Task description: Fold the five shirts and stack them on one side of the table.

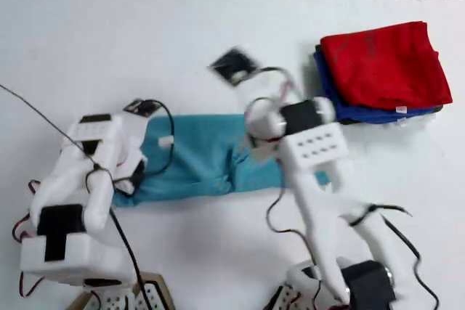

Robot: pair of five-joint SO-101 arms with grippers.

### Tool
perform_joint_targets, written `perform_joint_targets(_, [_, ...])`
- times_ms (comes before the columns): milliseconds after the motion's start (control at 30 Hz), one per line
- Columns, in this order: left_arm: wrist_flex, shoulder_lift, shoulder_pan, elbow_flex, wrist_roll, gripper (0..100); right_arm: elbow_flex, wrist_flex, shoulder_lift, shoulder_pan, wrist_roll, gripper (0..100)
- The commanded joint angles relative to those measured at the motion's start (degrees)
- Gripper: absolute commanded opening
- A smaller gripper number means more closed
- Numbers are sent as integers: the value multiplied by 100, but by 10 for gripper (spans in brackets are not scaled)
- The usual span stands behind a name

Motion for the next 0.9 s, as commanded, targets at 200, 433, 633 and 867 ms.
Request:
perform_joint_targets(200, [1213,35,-255,-2088,615,31,844,57,-268,1886,967,22])
perform_joint_targets(433, [1160,185,-1081,-2255,879,286,1169,22,-268,2343,993,22])
perform_joint_targets(633, [756,756,-1196,-2255,1292,264,1169,22,-268,2299,993,22])
perform_joint_targets(867, [475,1582,-1125,-2273,1820,264,1152,22,-268,2299,993,22])
